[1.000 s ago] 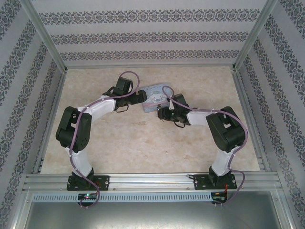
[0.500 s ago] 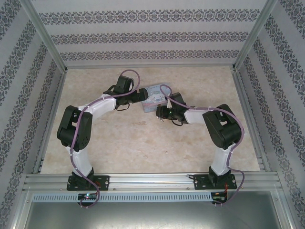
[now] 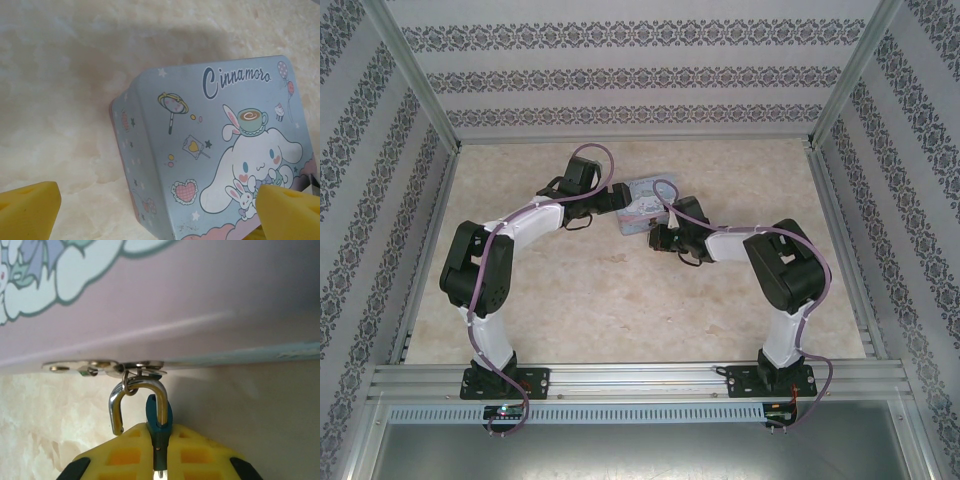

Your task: Unlock a padlock with a key

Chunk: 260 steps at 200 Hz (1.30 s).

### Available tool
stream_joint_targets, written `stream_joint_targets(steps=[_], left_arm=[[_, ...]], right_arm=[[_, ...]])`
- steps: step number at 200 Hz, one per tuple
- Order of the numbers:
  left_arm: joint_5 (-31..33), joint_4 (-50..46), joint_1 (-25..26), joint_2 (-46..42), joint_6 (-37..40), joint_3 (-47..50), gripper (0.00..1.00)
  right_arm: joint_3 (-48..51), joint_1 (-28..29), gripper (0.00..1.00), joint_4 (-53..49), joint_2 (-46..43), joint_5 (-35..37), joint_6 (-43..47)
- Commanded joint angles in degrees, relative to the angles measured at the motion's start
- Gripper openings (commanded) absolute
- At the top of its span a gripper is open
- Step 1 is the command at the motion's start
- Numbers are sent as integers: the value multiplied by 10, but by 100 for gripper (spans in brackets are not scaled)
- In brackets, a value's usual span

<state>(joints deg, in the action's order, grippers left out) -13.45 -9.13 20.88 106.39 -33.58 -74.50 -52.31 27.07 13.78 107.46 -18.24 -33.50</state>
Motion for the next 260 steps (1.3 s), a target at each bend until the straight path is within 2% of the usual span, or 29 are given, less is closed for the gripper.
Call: stream_joint_targets(steps=[1,48,140,260], left_arm=[[12,-18,-2,-2,14,-6,100],[30,-17,9,-21,23,18,100],[116,-63,81,11,74,-22,100],[193,-98,121,47,94,-1,100]], right_arm=[[30,-15,0,-14,-22,-1,3],[65,-43,0,-18,-57,-18,6],[83,-52,0,-4,-62,-34,-14],[125,-75,0,76,-52,-68,-110]])
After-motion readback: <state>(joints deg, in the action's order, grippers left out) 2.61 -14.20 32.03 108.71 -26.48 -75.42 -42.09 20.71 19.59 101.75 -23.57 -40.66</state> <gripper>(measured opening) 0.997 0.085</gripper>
